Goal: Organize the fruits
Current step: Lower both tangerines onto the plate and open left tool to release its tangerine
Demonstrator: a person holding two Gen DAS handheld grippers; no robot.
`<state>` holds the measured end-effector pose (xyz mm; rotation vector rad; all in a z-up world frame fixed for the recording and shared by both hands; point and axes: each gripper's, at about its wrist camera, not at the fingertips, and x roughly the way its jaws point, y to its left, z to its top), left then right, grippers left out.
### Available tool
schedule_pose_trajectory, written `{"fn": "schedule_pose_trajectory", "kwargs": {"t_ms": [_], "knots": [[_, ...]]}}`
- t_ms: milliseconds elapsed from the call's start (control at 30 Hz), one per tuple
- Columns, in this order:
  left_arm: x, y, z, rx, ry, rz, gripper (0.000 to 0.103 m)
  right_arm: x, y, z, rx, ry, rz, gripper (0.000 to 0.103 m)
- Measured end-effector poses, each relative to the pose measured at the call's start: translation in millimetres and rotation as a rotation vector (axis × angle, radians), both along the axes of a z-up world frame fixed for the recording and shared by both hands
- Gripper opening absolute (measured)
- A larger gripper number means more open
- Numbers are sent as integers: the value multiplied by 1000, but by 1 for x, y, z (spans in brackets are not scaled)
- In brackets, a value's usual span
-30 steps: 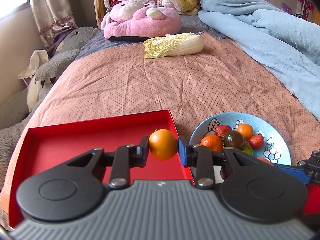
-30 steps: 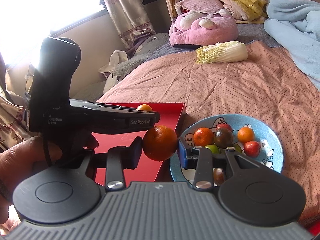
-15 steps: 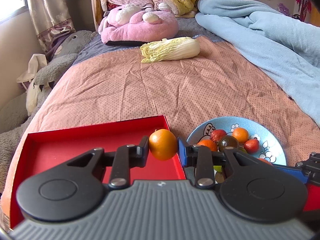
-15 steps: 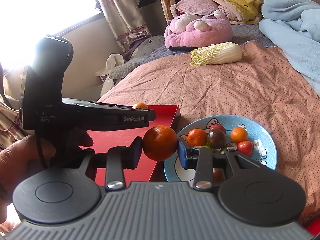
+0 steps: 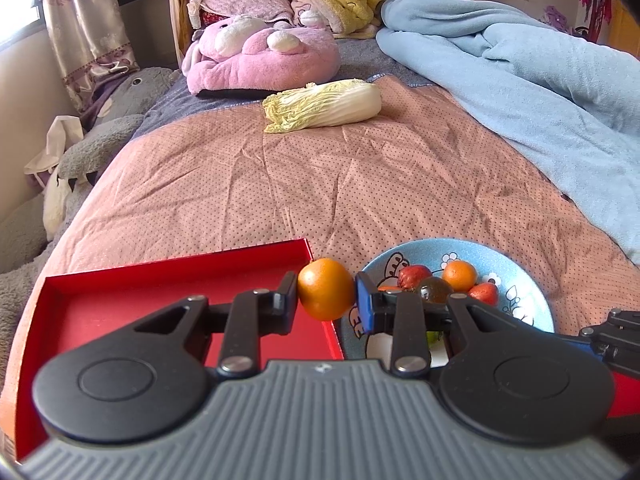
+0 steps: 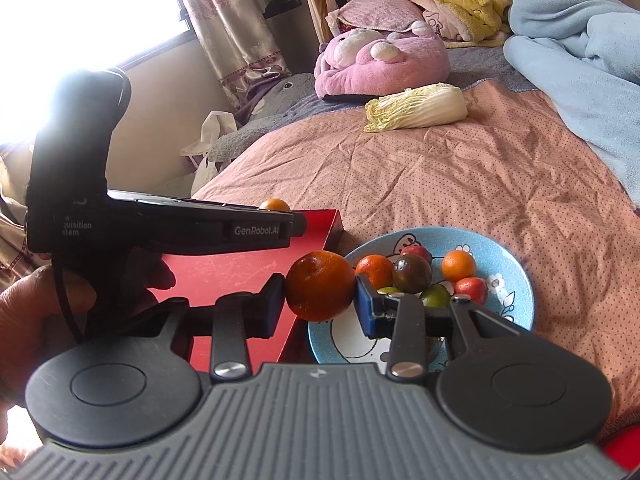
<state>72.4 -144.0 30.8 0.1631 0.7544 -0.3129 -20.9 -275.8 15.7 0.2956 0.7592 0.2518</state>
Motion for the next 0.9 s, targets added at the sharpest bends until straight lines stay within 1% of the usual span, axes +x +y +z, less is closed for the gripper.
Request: {"fn": "schedule_pose_trajectory", "kwargs": {"t_ms": [400,900], "knots": [[-1,-24,-6,-8,16,-52,34,-1,-16,-8,-3,15,-42,44],[1,-46,-25,-33,66,-104,34,-1,-32,-24,-10,57,-79,44]]}}
